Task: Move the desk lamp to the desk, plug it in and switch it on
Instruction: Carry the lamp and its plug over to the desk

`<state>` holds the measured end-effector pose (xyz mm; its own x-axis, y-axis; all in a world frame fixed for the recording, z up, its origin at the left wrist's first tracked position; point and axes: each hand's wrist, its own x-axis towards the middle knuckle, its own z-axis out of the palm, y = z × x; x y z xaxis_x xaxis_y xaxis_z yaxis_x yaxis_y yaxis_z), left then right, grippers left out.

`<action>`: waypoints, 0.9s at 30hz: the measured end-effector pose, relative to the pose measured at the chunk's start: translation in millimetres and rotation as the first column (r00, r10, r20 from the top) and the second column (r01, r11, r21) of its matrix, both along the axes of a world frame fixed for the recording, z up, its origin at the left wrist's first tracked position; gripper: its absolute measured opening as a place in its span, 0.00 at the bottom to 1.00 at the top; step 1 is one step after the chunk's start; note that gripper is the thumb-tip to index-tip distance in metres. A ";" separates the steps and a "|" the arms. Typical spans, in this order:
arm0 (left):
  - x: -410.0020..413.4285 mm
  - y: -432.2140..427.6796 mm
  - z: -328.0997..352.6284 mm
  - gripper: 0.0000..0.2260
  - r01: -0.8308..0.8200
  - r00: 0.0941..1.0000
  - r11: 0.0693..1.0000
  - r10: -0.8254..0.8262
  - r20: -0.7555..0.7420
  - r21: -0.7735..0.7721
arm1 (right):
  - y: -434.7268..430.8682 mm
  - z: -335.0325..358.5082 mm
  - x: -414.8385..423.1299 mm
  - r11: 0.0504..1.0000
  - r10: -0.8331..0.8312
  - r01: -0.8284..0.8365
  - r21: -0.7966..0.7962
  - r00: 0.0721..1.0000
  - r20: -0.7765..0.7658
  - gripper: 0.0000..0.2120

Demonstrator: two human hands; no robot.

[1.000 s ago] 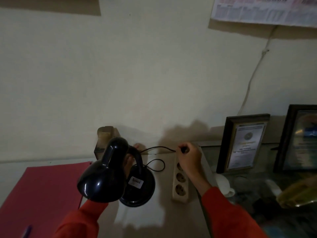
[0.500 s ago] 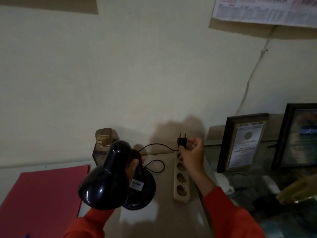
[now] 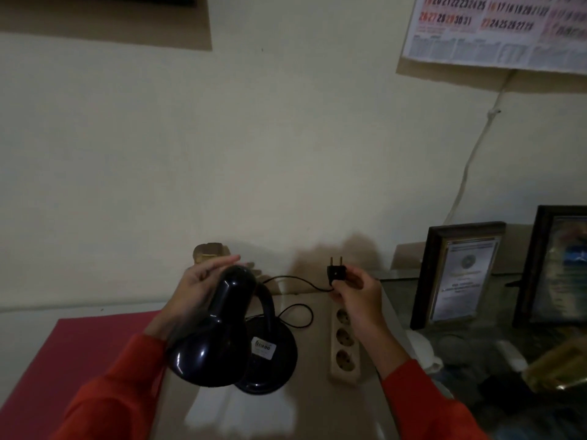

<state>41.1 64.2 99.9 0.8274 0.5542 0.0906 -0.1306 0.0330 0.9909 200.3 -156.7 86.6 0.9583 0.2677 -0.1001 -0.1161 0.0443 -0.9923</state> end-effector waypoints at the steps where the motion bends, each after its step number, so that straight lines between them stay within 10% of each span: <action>1: -5.6 2.4 8.3 0.10 0.093 0.994 0.996 -0.093 0.053 0.000 | 1.3 -0.4 -1.1 1.000 0.001 -0.001 0.002 1.000 -0.006 0.18; 9: -9.6 -14.6 54.1 0.26 0.506 0.842 0.782 -0.539 -0.011 0.363 | 8.4 -2.4 -19.2 0.997 -0.041 0.046 0.063 0.996 -0.084 0.18; 22: -21.4 -74.8 55.3 0.11 0.119 0.984 0.935 -0.157 0.089 0.333 | -10.0 -3.0 -50.1 0.983 -0.129 0.136 0.122 0.990 -0.061 0.18; 27: -39.5 -83.6 50.3 0.16 0.414 0.900 0.870 -0.436 0.023 0.269 | -13.7 0.3 -60.7 0.970 -0.151 0.156 0.184 0.988 -0.040 0.17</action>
<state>1.6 -19.4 150.1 0.9615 0.1004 0.2558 -0.2402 -0.1452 0.9598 139.6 -170.5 86.9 0.9872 0.1337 -0.0870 -0.1182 0.2470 -0.9618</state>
